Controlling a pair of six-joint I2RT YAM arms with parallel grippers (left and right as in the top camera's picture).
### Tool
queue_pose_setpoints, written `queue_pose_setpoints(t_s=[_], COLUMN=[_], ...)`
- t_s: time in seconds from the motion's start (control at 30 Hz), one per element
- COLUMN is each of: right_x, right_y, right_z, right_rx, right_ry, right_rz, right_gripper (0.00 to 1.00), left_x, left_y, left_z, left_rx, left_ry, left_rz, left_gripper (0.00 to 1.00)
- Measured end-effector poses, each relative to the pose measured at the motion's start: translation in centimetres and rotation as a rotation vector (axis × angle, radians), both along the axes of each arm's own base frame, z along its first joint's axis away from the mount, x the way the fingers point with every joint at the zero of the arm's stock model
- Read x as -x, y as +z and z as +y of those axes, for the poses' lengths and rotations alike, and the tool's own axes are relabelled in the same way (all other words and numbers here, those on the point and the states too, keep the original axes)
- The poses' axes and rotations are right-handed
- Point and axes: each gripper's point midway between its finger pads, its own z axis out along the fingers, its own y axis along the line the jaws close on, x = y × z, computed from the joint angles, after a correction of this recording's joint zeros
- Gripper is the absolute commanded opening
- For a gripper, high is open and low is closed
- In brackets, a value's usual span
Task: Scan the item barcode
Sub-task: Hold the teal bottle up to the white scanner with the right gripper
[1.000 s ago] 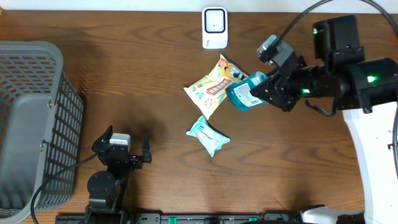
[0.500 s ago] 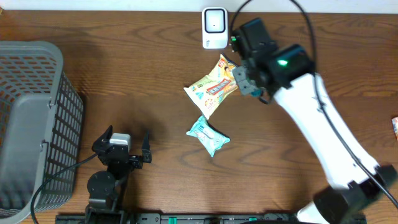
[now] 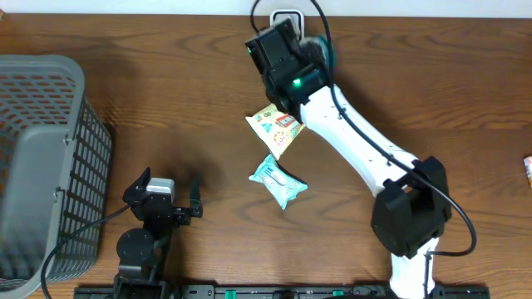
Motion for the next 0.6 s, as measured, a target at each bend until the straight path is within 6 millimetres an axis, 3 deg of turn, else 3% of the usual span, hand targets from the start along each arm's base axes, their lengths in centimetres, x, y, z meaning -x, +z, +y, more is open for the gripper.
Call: queue_pose_setpoints(t_s=[0.2,0.3,0.4,0.6], right_x=[-4.6,-6.2,-7.7,-10.6], right_y=[4.1,4.7,3.0,-3.4], right_z=[1.5,1.9,2.4,4.0], right_rx=[0.101,0.208,0.342,0.544], right_ry=[-0.032,-0.072,-0.091,-0.071], right_rz=[-0.297,-0.376,-0.346,-0.224], right_gripper=[0.01,0.01,0.01,0.01], left_x=[0.0,0.0,0.0,0.0], left_y=[0.0,0.0,0.0,0.0], left_z=[0.0,0.0,0.0,0.0], left_rx=[0.0,0.0,0.0,0.0], left_ry=[0.0,0.0,0.0,0.0], left_rz=[0.0,0.0,0.0,0.0], left_gripper=[1.0,1.0,1.0,1.0])
